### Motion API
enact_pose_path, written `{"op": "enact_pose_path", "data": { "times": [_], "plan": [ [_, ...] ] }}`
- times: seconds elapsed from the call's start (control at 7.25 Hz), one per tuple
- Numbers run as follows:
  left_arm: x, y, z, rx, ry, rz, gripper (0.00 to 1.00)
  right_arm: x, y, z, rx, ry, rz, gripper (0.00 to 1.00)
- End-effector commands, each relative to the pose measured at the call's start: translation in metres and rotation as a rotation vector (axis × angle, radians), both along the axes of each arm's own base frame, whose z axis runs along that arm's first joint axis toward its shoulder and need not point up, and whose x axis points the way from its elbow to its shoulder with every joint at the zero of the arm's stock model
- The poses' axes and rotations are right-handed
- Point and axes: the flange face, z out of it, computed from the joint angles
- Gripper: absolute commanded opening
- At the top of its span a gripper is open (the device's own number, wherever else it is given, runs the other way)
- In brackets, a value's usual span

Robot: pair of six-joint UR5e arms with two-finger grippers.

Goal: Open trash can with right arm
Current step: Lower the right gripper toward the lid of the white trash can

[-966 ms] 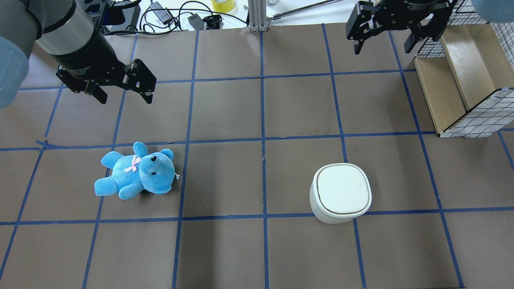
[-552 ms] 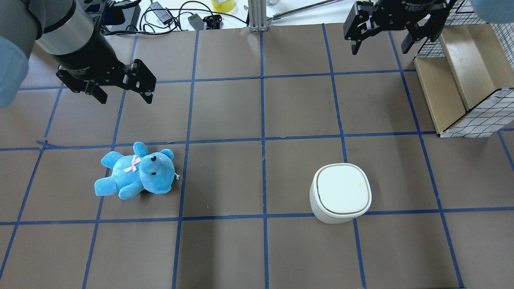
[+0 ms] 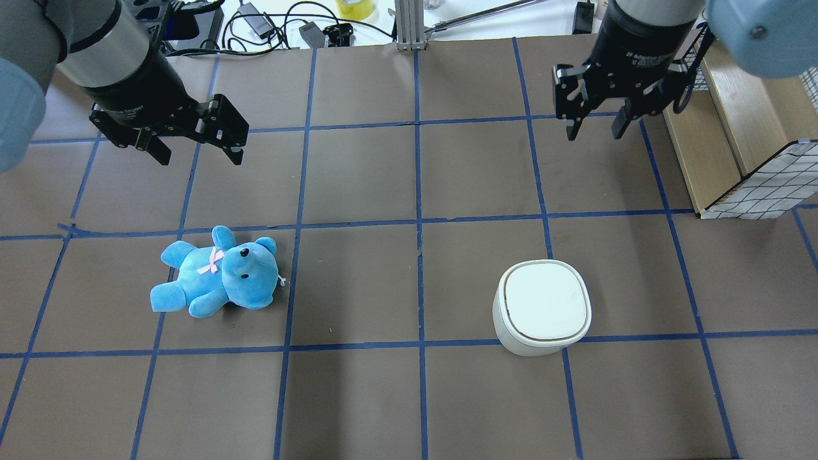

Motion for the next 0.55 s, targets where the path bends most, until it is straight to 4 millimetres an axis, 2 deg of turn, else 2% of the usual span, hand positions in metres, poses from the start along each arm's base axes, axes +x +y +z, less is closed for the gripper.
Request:
{"op": "enact_pose_path", "data": {
  "times": [0.0,0.14,0.28,0.41],
  "plan": [
    [0.0,0.0,0.0,0.0,0.0,0.0,1.0,0.005,0.032,-0.058,0.139,0.007,-0.022,0.0],
    [0.0,0.0,0.0,0.0,0.0,0.0,1.0,0.009,0.061,-0.081,0.188,0.008,-0.031,0.0],
    [0.0,0.0,0.0,0.0,0.0,0.0,1.0,0.017,0.079,-0.119,0.221,-0.015,-0.03,0.0],
    [0.0,0.0,0.0,0.0,0.0,0.0,1.0,0.024,0.084,-0.134,0.199,-0.012,-0.025,0.0]
  ]
}}
